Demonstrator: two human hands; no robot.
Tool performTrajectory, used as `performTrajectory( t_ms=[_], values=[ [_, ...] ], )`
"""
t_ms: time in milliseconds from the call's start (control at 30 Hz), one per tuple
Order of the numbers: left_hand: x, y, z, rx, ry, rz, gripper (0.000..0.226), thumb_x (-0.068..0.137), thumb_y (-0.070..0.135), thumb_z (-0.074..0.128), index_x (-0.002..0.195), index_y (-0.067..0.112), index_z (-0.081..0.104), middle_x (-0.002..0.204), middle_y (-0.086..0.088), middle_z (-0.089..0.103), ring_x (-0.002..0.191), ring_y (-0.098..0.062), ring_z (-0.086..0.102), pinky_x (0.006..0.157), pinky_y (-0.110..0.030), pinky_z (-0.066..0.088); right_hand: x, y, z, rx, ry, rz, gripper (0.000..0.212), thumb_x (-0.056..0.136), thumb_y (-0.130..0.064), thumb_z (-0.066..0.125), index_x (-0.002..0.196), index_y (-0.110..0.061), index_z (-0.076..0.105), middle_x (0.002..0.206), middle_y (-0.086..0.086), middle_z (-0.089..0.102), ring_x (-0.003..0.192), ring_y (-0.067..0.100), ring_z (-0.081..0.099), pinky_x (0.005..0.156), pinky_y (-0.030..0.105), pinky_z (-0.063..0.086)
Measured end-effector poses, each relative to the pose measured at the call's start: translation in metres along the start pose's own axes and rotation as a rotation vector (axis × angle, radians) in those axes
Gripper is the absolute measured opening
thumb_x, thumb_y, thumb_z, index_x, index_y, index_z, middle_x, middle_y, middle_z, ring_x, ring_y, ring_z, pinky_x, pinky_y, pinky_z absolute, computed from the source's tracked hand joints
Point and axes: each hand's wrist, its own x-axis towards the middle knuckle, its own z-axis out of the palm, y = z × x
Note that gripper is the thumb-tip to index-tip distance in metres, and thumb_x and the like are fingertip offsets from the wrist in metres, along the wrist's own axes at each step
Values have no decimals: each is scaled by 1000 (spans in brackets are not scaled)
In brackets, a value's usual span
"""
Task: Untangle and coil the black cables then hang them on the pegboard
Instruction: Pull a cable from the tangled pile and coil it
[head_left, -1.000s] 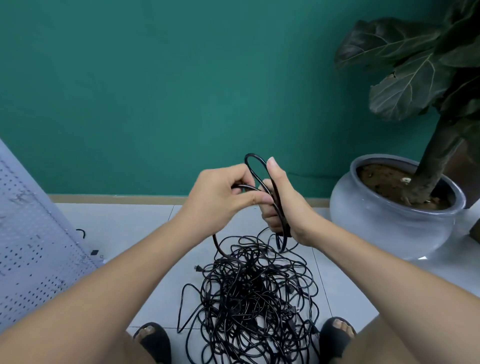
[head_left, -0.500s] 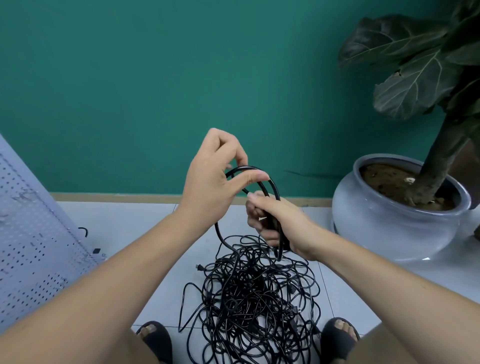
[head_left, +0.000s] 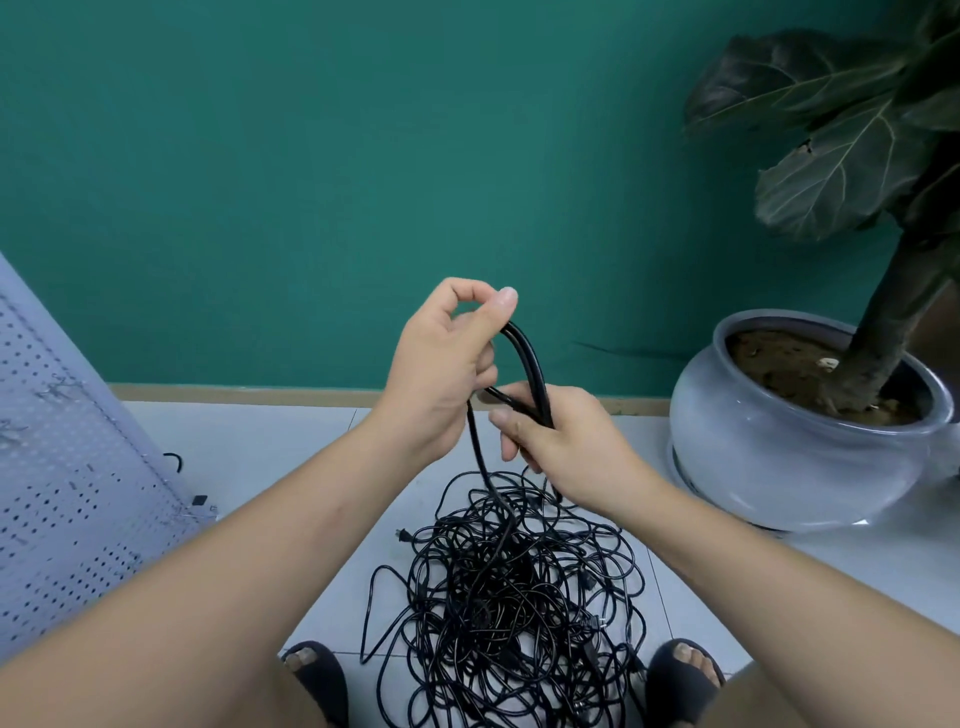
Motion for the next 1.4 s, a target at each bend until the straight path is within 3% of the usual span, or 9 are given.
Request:
performTrajectory(
  t_ms=[200, 367, 500, 767, 900, 1033, 1233, 1333, 1400],
  values=[
    [8, 1, 4, -81, 85, -107, 22, 96, 12, 76, 98, 19, 55, 61, 6, 26, 50, -14, 16, 45, -26, 18, 0, -12, 14, -7, -11, -12, 46, 108, -30, 62, 73, -13, 38, 63, -1, 36, 59, 13, 29, 58, 37, 24],
    [10, -4, 5, -124, 104, -129, 24, 96, 8, 75, 98, 17, 53, 58, 7, 26, 45, -11, 14, 40, -23, 18, 1, -13, 12, -14, -90, 24, 36, 109, -20, 59, 73, -25, 60, 53, -20, 49, 53, 0, 47, 55, 16, 33],
    [13, -5, 5, -61, 70, -111, 22, 99, 17, 75, 101, 17, 53, 60, 5, 25, 50, -14, 15, 45, -25, 19, 3, -10, 14, 45, -105, 118, 37, 111, -35, 54, 76, -23, 58, 54, -16, 44, 54, 2, 40, 61, 31, 31],
    [13, -20, 3, 1, -106, -161, 48, 110, 59, 43, 115, 16, 63, 87, -5, 66, 82, -21, 67, 82, -39, 50, 4, -4, -7, 518, -39, 178, 36, 116, -20, 48, 83, -10, 58, 80, 16, 69, 76, 33, 71, 78, 34, 61],
    [-6, -53, 7, 140, -381, -307, 43, 113, 48, 31, 91, 26, 61, 77, 4, 65, 74, -16, 63, 88, -41, 49, 8, -4, -27, 544, 98, 138, 32, 117, -22, 46, 89, -12, 59, 71, 16, 67, 59, 30, 66, 62, 34, 58],
    [-29, -86, 22, 414, -571, -424, 33, 109, 29, 39, 115, 30, 72, 116, 12, 80, 117, -10, 72, 115, -43, 45, 9, -3, -42, 614, 231, 192, 30, 116, -29, 49, 92, -11, 54, 65, 10, 61, 50, 25, 57, 48, 28, 49],
    [-60, -121, 27, 645, -666, -443, 28, 111, 27, 44, 124, 21, 68, 115, 3, 81, 112, -8, 73, 99, -23, 49, 16, 3, -41, 560, 384, 146, 32, 114, -35, 53, 91, -12, 56, 58, 5, 47, 45, 21, 38, 51, 34, 45],
    [-70, -130, 27, 788, -804, -463, 33, 114, 36, 42, 124, 17, 66, 110, -3, 81, 100, -13, 75, 102, -37, 55, 18, 4, -43, 525, 487, 129, 34, 112, -38, 57, 91, -11, 59, 56, 4, 43, 44, 19, 34, 47, 29, 35],
    [-73, -125, 29, 829, -872, -467, 36, 115, 36, 40, 121, 11, 64, 98, -9, 81, 83, -14, 74, 85, -34, 59, 21, 6, -48, 506, 563, 123, 35, 110, -39, 61, 89, -11, 59, 54, 2, 40, 45, 18, 32, 47, 29, 31]
  ],
)
